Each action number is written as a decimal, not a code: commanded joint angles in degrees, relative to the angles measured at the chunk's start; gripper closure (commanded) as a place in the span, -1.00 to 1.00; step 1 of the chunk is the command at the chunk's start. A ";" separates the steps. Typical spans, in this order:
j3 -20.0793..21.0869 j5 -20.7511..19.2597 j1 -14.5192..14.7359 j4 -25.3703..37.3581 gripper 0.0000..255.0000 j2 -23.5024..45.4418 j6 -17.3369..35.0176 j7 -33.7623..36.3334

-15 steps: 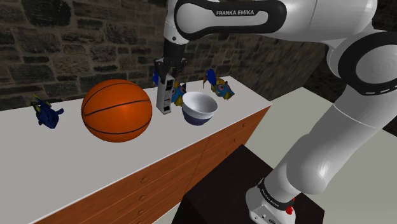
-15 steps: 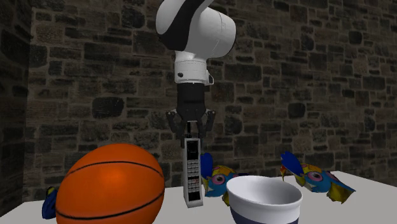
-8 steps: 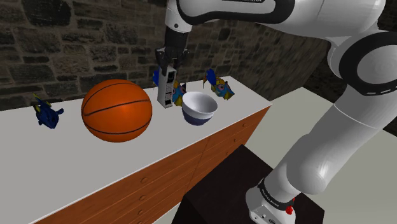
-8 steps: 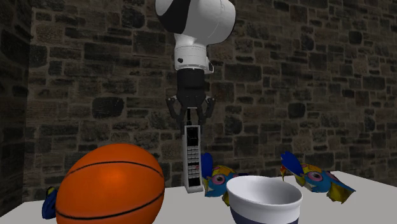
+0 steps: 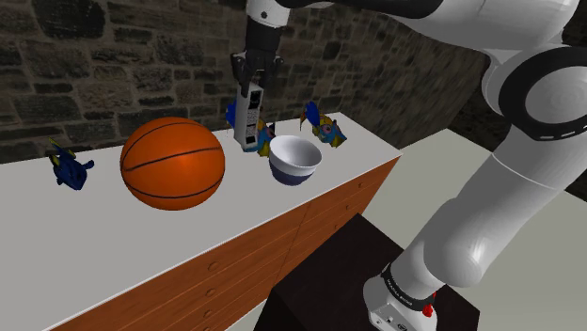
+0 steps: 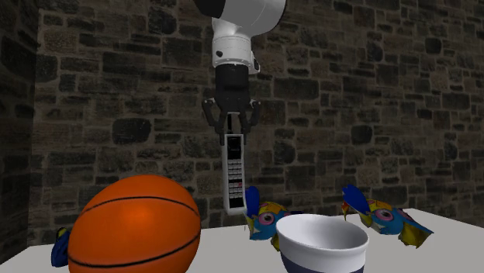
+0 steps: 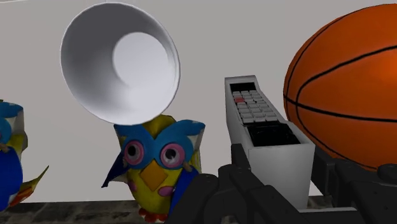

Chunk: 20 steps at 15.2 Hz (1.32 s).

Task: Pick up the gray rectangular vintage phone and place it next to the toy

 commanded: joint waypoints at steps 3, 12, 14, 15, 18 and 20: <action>0.05 -0.14 0.07 4.06 1.00 0.62 -3.43 -0.12; 0.31 -0.82 0.50 14.29 1.00 3.15 -11.23 -0.08; -0.96 0.12 -1.20 10.72 1.00 0.29 -10.27 -2.83; -1.63 0.53 -1.98 9.12 1.00 -1.02 -9.86 -4.23; -3.77 1.47 -4.16 4.93 1.00 -4.50 -8.88 -8.43; -5.28 1.91 -5.48 2.62 1.00 -6.47 -8.39 -11.24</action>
